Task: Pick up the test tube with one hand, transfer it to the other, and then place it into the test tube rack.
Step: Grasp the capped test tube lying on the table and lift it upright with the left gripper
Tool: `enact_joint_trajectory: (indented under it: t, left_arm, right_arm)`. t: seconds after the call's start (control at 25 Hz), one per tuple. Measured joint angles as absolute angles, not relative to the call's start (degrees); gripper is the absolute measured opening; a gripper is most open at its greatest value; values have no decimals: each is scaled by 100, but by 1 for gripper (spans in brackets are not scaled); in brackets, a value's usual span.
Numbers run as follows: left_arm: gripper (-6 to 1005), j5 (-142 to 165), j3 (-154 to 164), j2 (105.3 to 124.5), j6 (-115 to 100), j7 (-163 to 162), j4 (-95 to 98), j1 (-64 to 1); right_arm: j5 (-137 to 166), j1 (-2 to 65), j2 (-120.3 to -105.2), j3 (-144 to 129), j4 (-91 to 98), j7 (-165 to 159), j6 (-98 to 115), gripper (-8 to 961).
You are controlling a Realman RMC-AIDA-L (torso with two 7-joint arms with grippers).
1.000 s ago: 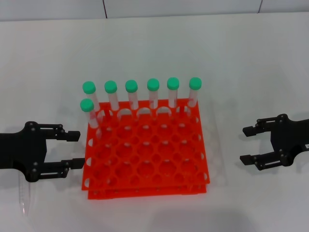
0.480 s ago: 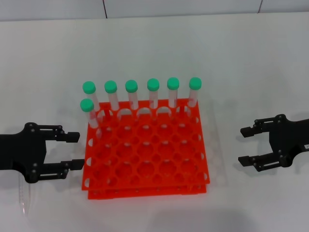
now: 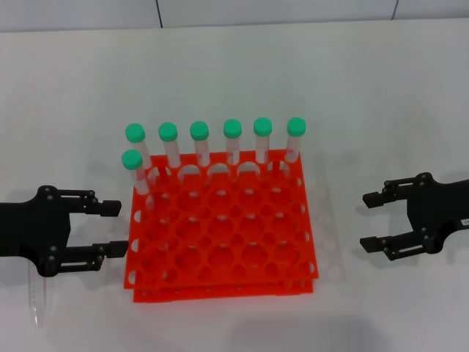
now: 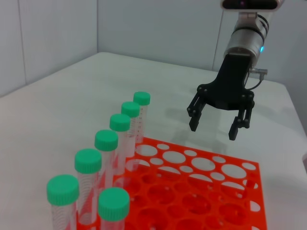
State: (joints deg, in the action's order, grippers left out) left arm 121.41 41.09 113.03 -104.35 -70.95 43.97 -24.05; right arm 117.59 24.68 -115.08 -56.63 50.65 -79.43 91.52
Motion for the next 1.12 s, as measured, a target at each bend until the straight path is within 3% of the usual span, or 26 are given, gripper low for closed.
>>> enact_joint_trajectory:
  t: [0.56,1.12]
  left_arm:
    - [610,12155,4153,11372,-11088,-9391,5463,-2360]
    - [609,12119,4734,11064,-11258,-12413,6061,-2448]
  right_arm:
    - [11749,2531,-11515,-5660,5116,-7904,9254,748]
    - [11751,2664,-11512,-5660,5119,-7846,9255,750]
